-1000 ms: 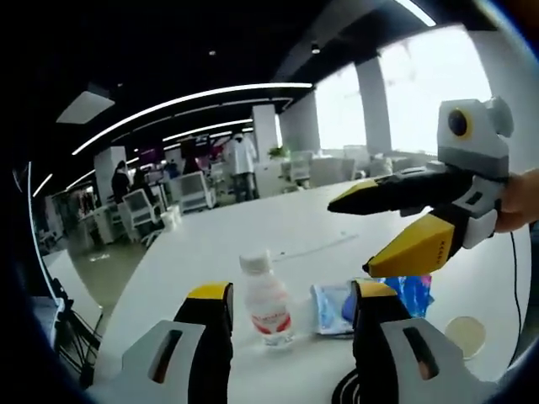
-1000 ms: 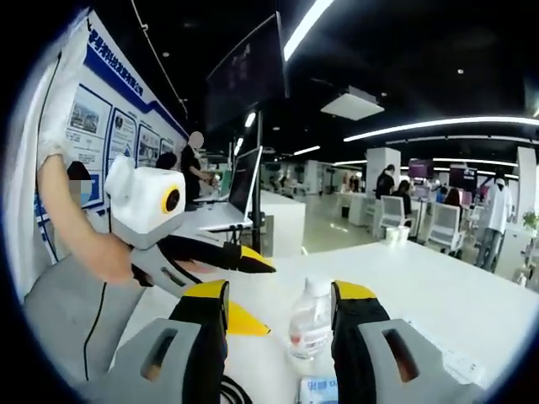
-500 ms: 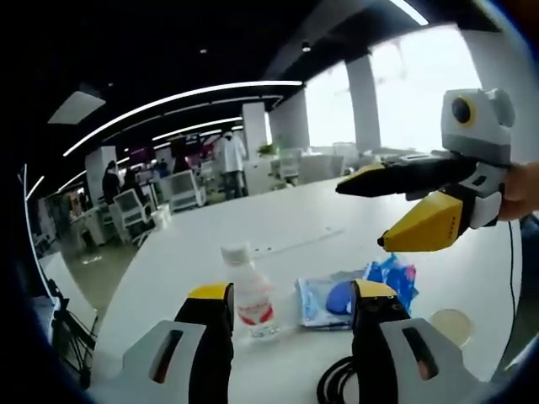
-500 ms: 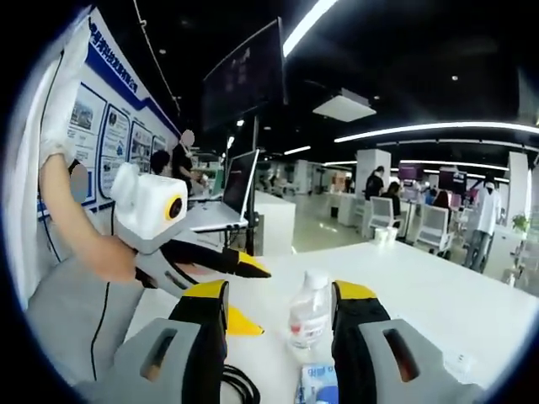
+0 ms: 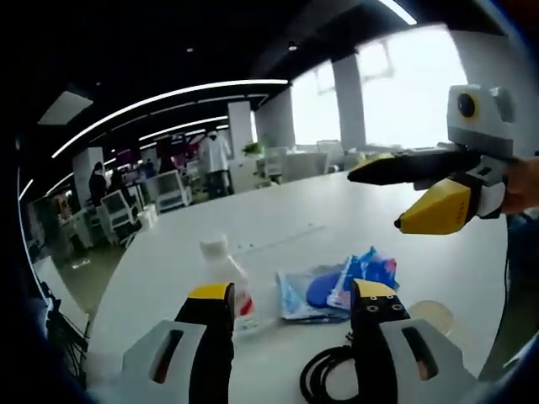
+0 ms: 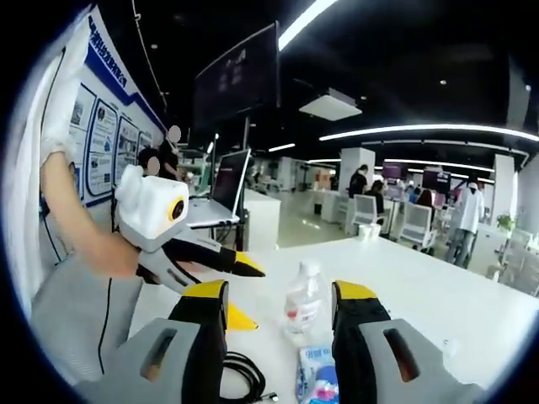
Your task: Arrange the tabletop items into an orderly group along one side of the table until the central work area is clear of visible clutter.
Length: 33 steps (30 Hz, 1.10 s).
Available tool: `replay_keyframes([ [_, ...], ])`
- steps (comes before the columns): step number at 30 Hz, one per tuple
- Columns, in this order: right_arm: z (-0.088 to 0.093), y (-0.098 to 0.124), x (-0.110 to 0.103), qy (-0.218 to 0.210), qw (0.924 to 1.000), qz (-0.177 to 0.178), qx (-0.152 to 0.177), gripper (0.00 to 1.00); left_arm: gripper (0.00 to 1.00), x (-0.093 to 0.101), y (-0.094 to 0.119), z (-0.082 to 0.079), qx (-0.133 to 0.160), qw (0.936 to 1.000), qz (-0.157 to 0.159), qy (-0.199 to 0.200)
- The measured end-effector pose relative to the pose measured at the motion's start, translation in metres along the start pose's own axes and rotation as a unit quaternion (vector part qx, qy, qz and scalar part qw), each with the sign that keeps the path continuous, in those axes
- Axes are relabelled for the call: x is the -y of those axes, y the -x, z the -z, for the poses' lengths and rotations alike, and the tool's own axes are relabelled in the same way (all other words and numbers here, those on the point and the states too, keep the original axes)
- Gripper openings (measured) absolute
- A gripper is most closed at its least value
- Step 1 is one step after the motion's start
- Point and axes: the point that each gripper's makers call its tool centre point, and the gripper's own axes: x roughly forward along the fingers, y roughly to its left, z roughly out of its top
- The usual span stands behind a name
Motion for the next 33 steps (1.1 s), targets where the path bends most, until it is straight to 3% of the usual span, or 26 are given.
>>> replay_keyframes([
  [16,0.008,0.031,-0.007,-0.008,0.9983,0.057,-0.013,0.46,0.51,0.013,0.008,0.005,0.0,0.9993,0.036,-0.011],
  [27,0.02,0.053,0.011,-0.014,0.9974,0.065,-0.025,0.46,0.5,0.016,0.001,0.005,-0.005,0.9993,0.036,-0.001],
  [33,0.027,0.061,0.032,-0.019,0.9967,0.07,-0.036,0.45,0.49,0.026,-0.006,0.005,-0.012,0.999,0.041,0.012],
])
